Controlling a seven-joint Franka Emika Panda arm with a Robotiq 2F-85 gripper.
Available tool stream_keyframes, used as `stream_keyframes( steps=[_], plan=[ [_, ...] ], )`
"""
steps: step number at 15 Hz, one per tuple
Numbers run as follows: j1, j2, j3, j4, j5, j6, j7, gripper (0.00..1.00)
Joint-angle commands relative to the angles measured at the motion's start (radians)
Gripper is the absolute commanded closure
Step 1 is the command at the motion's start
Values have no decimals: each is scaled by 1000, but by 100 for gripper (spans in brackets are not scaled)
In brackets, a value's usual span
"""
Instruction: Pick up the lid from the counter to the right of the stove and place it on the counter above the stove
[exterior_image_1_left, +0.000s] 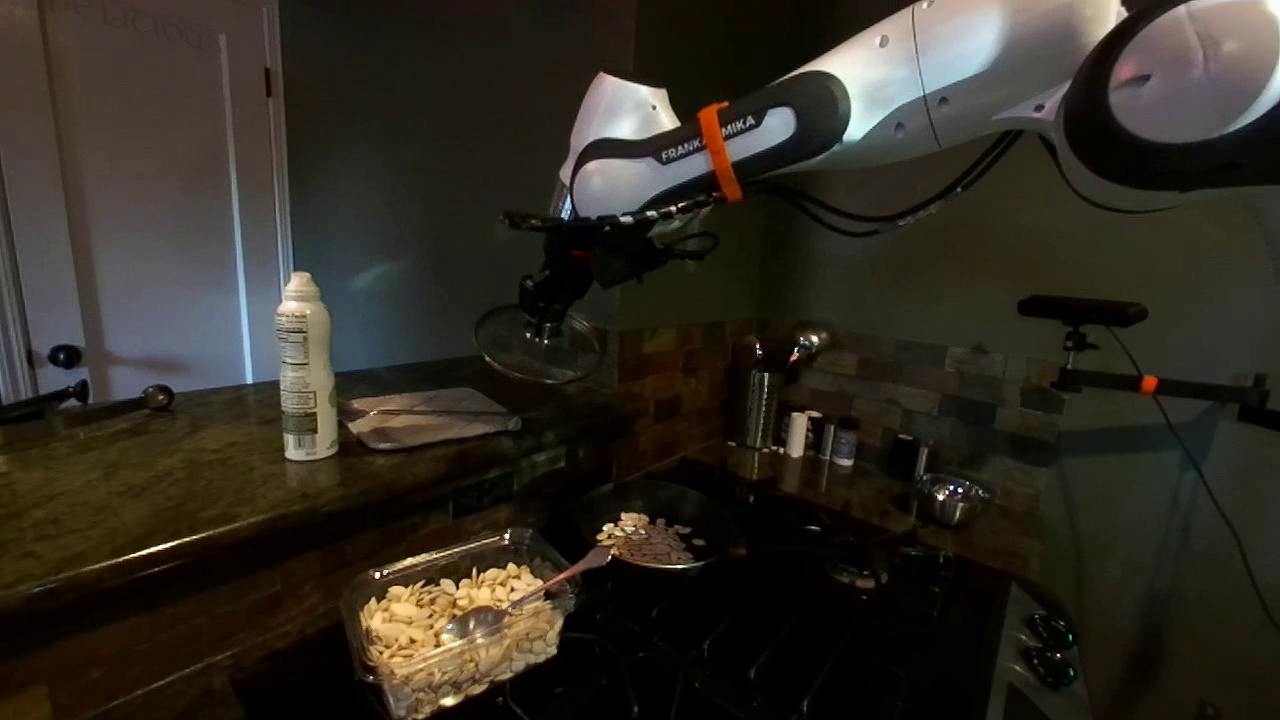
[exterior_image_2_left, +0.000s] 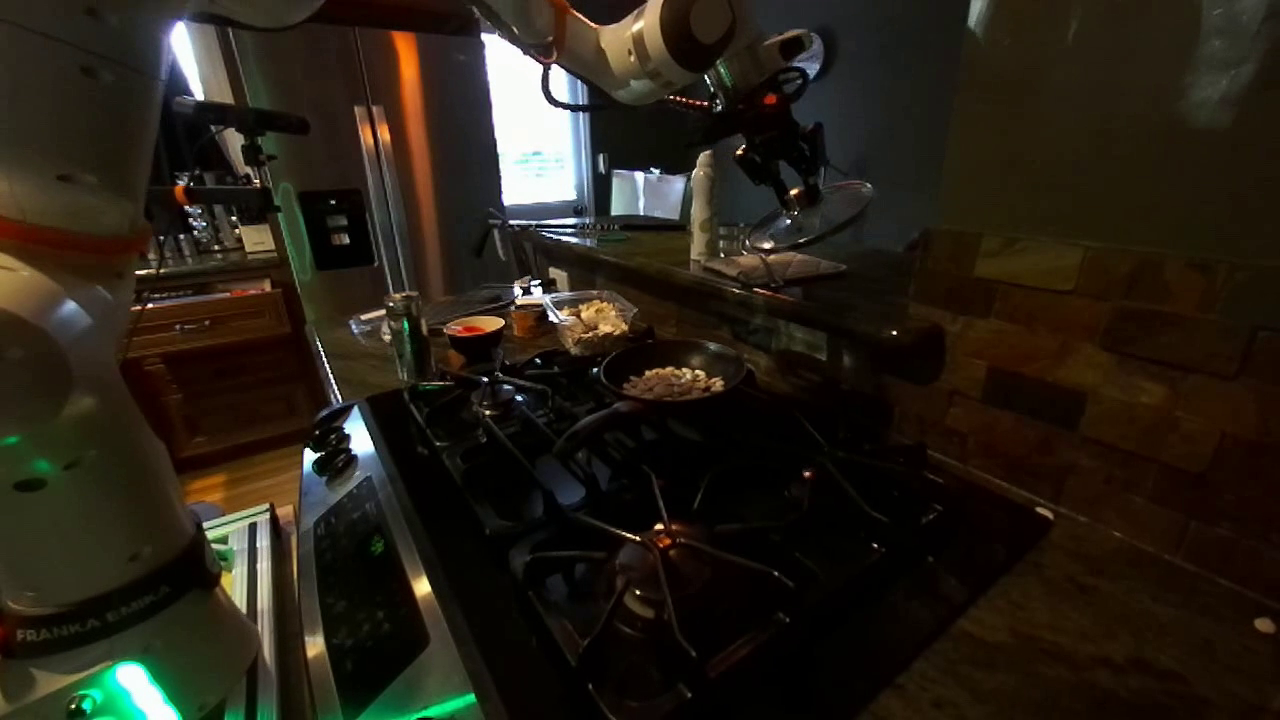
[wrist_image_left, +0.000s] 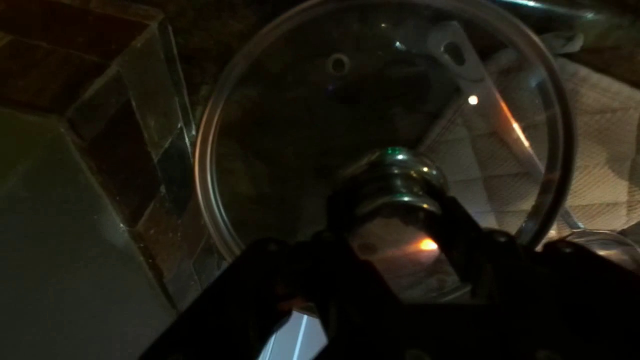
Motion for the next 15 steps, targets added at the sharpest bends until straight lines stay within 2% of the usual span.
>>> stream_keyframes(
  steps=[1, 3, 10, 15],
  plan=[
    [41, 122, -59, 166, -65, -13, 143, 77],
    [52, 186, -72, 261, -65, -54, 171, 77],
    [62, 384, -60, 586, -19, -271, 128, 77],
    [44, 487, -45, 728, -23, -341, 91, 77]
  ],
)
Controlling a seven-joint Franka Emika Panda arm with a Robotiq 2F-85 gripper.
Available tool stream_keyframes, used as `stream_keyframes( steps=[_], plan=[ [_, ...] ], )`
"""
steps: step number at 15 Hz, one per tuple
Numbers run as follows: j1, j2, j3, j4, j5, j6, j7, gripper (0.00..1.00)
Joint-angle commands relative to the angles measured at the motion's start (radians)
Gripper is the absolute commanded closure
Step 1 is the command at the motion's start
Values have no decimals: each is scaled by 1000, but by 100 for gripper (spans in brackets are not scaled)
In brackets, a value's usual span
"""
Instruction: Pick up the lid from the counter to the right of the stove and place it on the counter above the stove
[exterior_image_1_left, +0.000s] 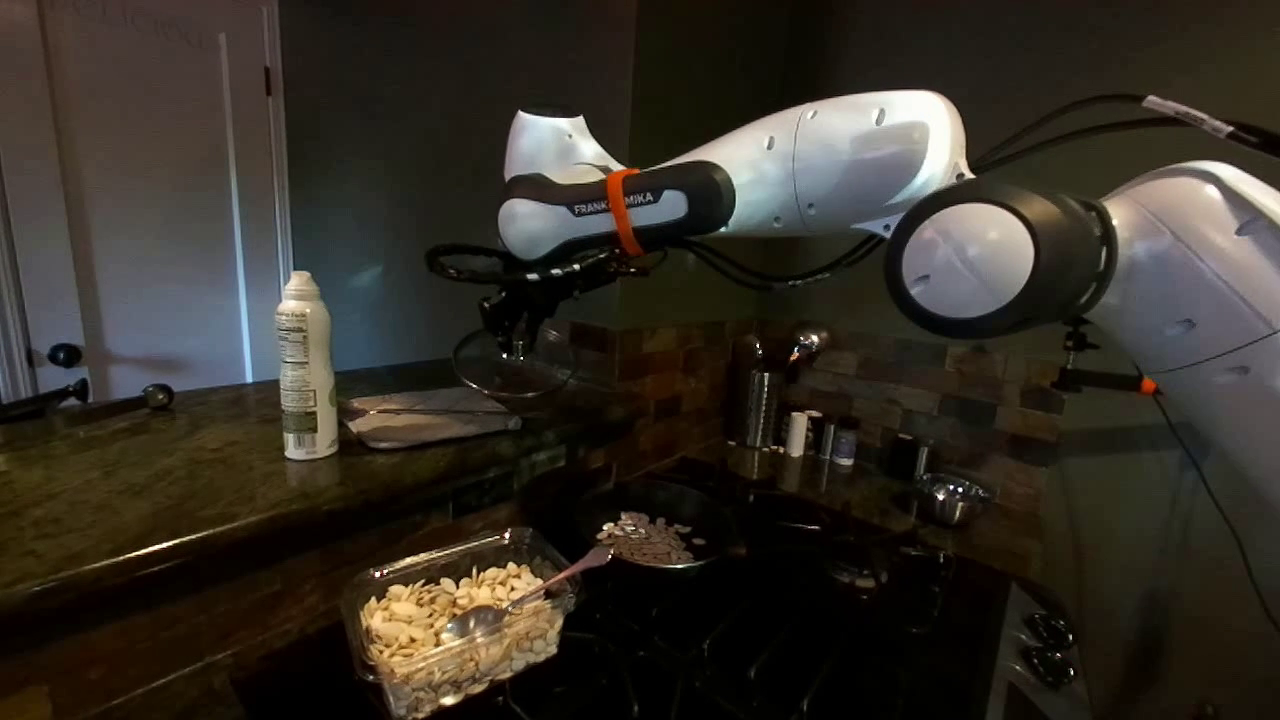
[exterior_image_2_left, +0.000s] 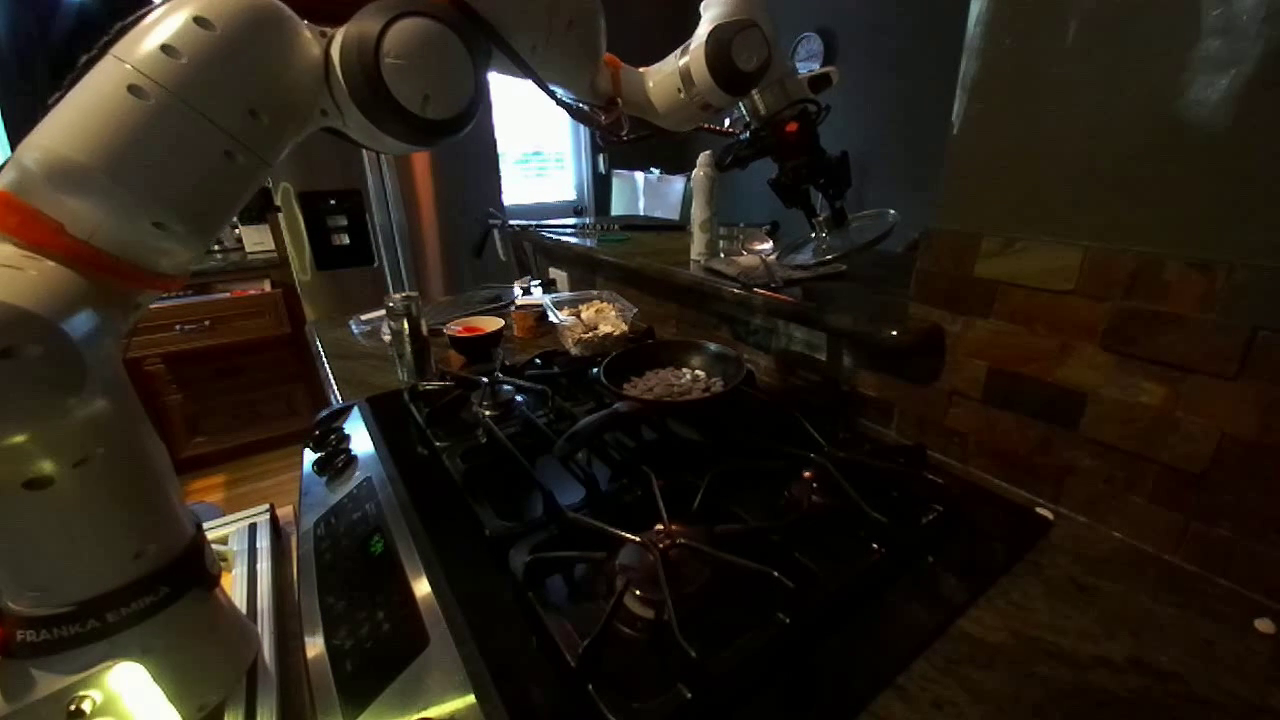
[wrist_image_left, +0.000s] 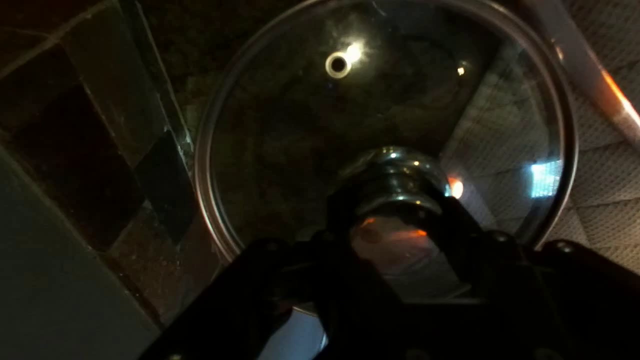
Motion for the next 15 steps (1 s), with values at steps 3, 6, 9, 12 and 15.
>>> stream_keyframes(
  steps=[3, 6, 9, 12, 15],
  plan=[
    [-29, 144, 27, 214, 39, -78, -71, 77],
    [-35, 178, 32, 263, 52, -102, -88, 77],
    [-39, 197, 30, 297, 60, -138, -86, 26],
    [-36, 202, 20, 316, 50, -160, -70, 6],
    [-14, 172, 1, 307, 22, -165, -50, 0]
  ],
)
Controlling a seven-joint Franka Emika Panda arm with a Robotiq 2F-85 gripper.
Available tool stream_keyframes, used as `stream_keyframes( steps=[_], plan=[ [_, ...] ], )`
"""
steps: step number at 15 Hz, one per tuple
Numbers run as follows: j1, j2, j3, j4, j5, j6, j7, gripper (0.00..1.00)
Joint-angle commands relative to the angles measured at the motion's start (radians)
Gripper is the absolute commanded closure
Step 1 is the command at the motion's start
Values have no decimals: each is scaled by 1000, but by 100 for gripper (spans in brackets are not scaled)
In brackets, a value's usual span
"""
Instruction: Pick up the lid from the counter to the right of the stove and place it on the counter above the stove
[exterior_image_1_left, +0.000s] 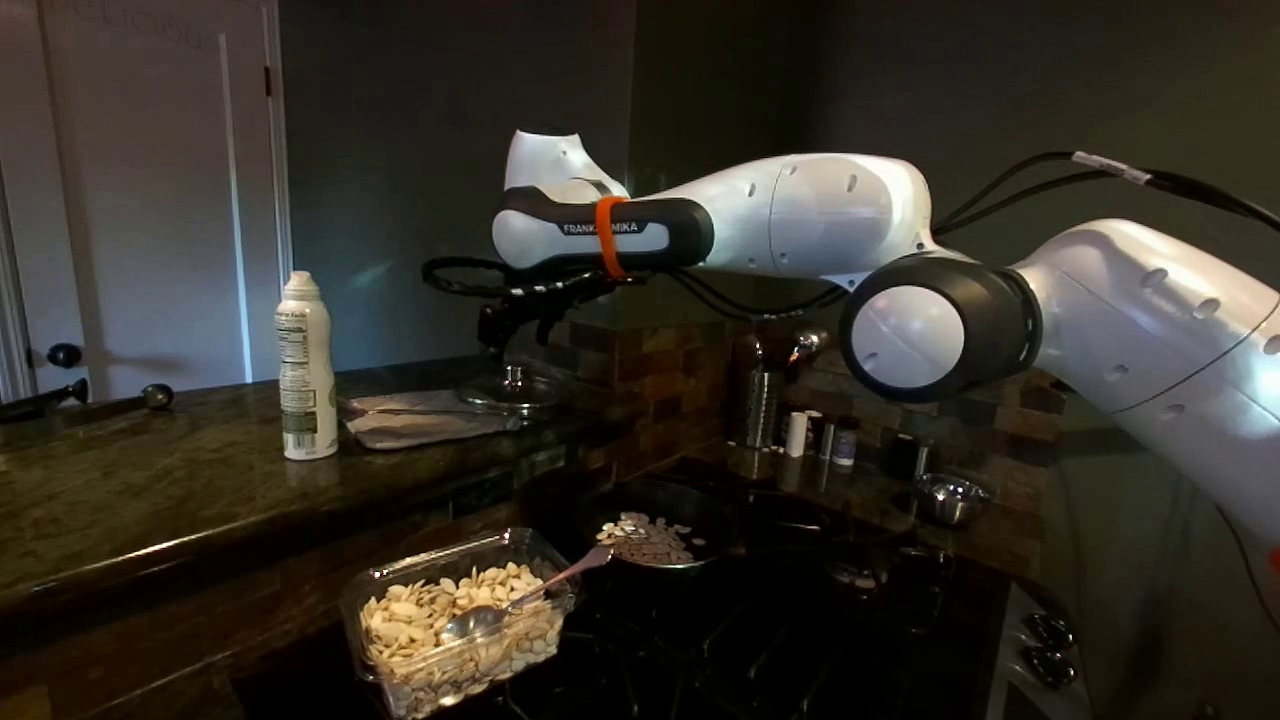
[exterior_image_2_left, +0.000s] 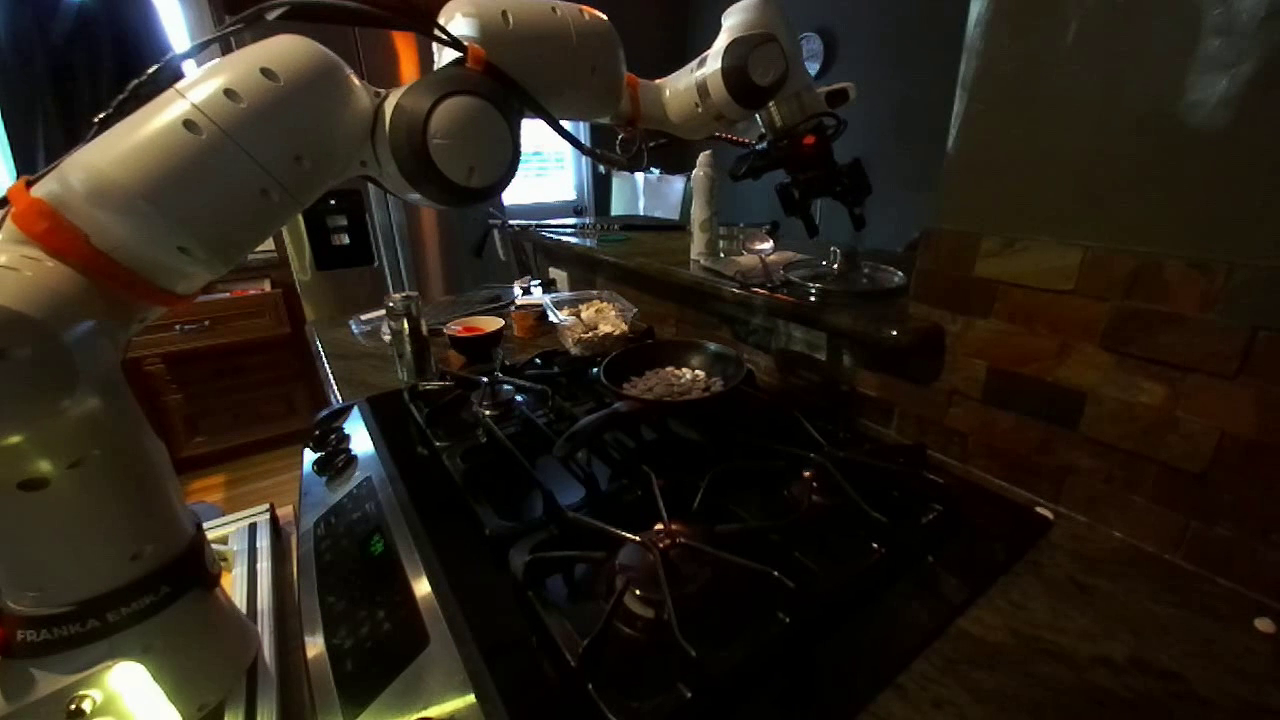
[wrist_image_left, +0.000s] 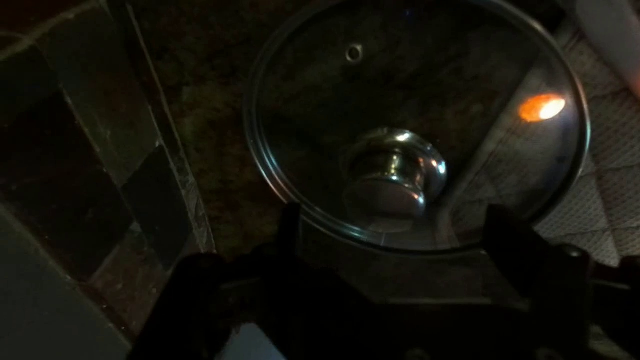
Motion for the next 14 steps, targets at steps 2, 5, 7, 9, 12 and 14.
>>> stream_keyframes(
  steps=[2, 5, 7, 9, 12, 14],
  plan=[
    [35, -53, -7, 2, -19, -67, -9, 0],
    [42, -155, 21, -87, -7, -93, -79, 0],
    [52, -210, 2, -133, -30, -103, -77, 0],
    [47, -272, 4, -202, -34, -90, -107, 0],
    [39, -372, 18, -336, -26, -3, -156, 0],
    [33, -424, 28, -413, -21, 100, -189, 0]
  ],
)
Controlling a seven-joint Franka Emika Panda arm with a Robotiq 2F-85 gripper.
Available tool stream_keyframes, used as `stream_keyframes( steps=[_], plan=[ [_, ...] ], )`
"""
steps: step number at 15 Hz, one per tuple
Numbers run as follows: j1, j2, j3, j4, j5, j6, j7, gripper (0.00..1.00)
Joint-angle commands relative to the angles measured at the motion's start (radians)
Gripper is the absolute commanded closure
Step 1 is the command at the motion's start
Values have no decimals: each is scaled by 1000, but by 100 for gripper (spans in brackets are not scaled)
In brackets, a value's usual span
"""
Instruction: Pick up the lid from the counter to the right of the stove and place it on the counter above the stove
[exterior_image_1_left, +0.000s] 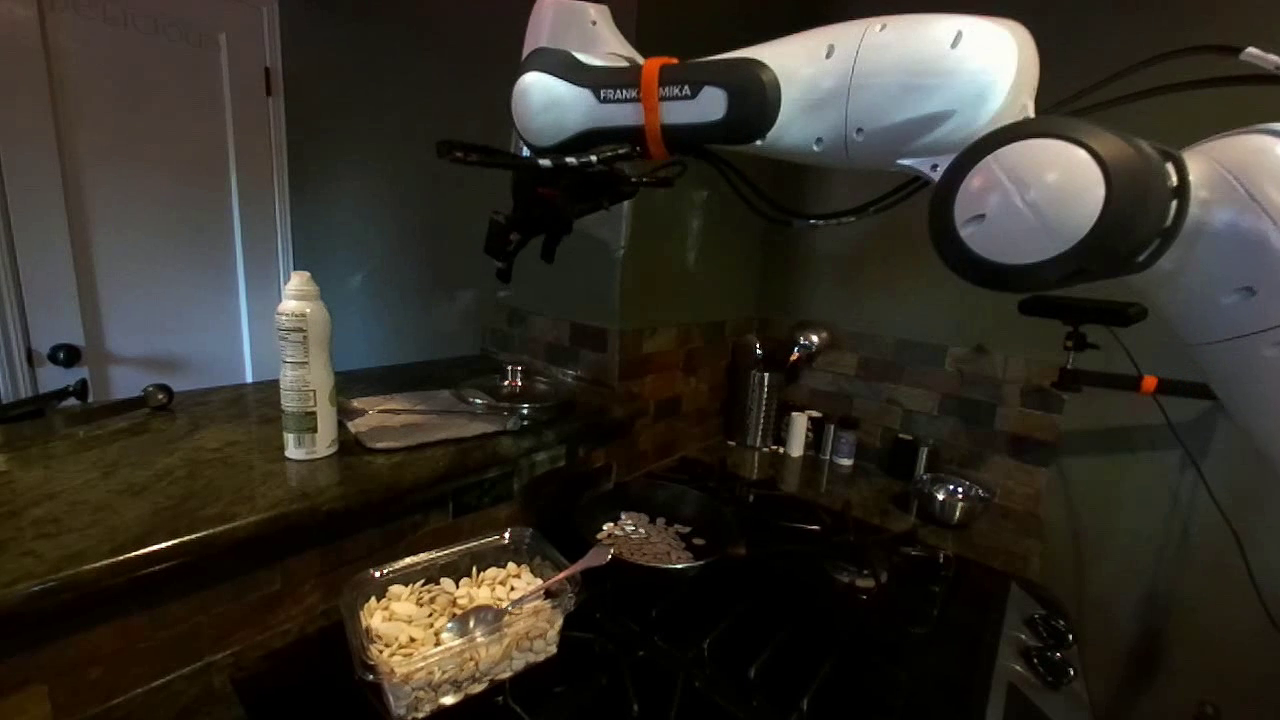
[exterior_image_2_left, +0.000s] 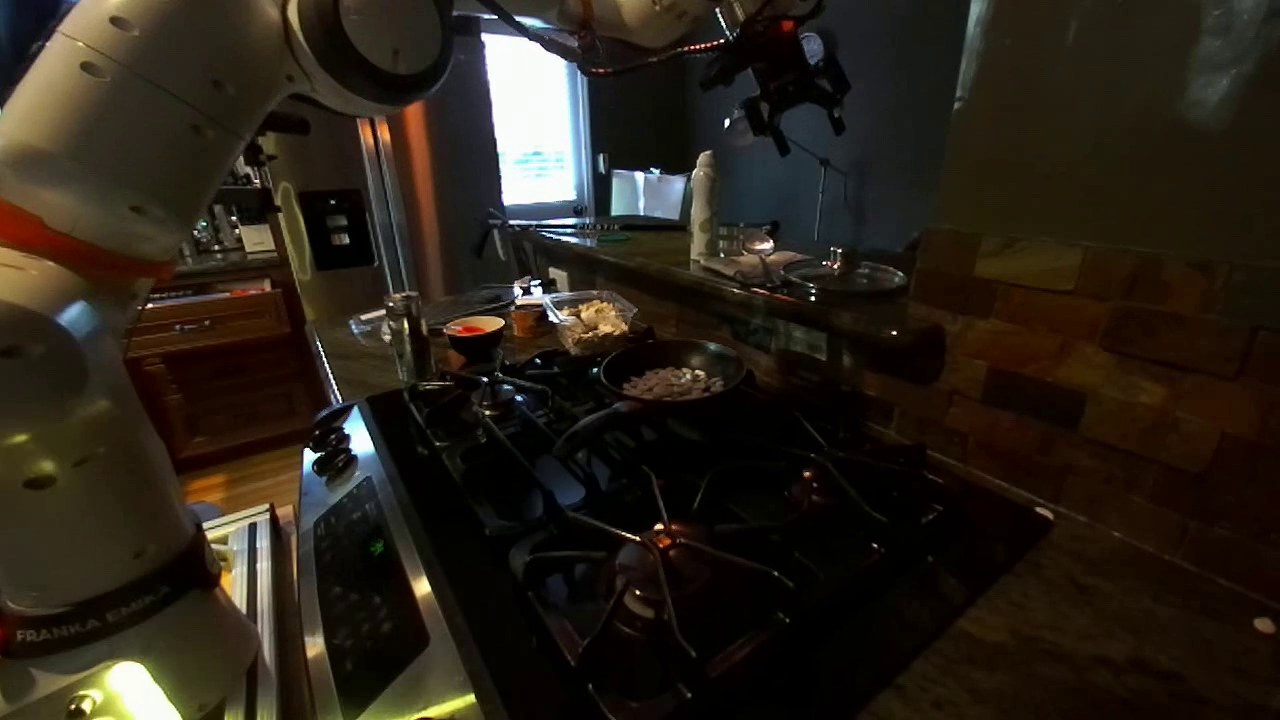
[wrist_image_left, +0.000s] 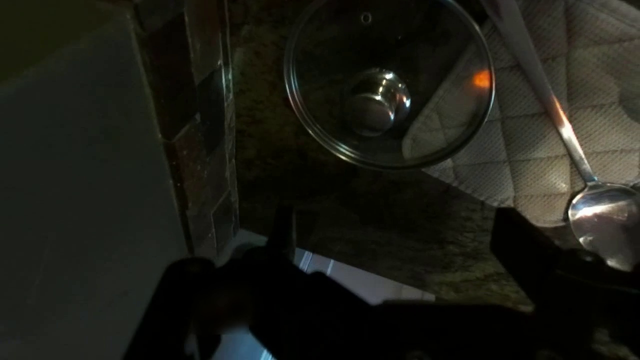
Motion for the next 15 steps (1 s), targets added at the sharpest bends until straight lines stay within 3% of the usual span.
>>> stream_keyframes(
  steps=[1, 2, 3, 8, 15],
  plan=[
    [-10, -152, 20, -238, -3, 184, -42, 0],
    [-13, -178, 20, -279, 4, 244, -32, 0],
    [-1, -79, 3, -121, 0, 156, -25, 0],
    [-3, -143, 5, -217, 0, 218, -25, 0],
    [-86, -327, 52, -516, 185, 41, -191, 0]
  ],
)
